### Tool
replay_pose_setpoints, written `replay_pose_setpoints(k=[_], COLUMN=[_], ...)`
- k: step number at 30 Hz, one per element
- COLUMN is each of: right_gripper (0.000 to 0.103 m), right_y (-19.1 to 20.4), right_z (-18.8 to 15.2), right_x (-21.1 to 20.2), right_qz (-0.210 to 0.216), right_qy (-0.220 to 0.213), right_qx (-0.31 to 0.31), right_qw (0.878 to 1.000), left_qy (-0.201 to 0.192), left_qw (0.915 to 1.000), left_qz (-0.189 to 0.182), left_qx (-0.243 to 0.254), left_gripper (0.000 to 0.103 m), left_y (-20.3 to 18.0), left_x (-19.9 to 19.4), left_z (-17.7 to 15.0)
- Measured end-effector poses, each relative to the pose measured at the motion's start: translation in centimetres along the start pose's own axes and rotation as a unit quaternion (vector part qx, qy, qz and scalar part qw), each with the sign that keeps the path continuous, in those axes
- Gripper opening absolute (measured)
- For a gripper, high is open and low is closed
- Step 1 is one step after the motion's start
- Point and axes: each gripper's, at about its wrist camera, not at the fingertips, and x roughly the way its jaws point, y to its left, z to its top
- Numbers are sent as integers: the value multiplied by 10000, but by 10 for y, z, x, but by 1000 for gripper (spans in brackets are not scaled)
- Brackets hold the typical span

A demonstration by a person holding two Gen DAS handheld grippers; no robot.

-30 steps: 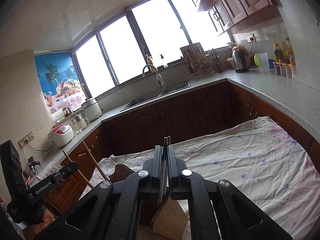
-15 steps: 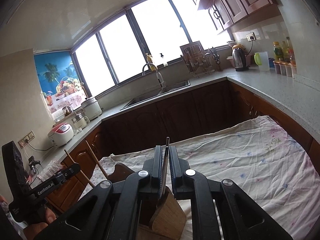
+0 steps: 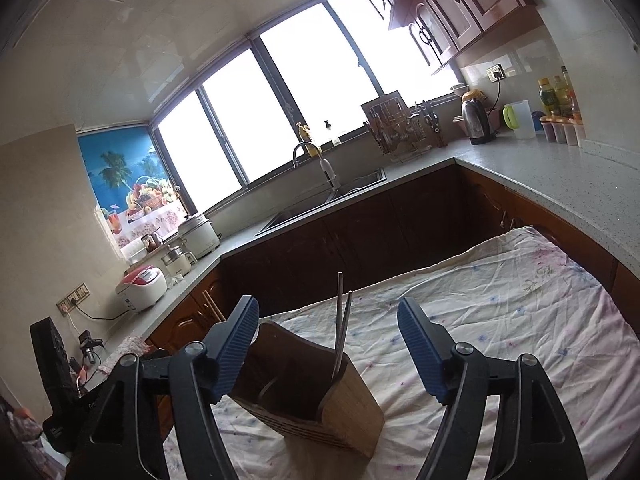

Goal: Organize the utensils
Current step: 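Open both tools to release the chopsticks inside the caddy, then move both tools back toward the fork, spoon and remaining chopsticks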

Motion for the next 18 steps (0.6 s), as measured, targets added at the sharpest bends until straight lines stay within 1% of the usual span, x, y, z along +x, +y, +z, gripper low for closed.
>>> replay_pose_setpoints(k=[5,18], right_gripper=[83,83], right_y=[-1,-20], right_z=[-14,-68], right_x=[-22,-86], right_qz=[9,-242], right_qy=[103,581], right_qx=[16,226], right_qw=[9999,9978], left_qy=[149,754], left_qw=[9999,9971], left_qz=[35,75], left_qx=[-1,-44], left_gripper=[75,77], left_y=[5,18], left_x=[-21,-64], left_z=[-16,-84])
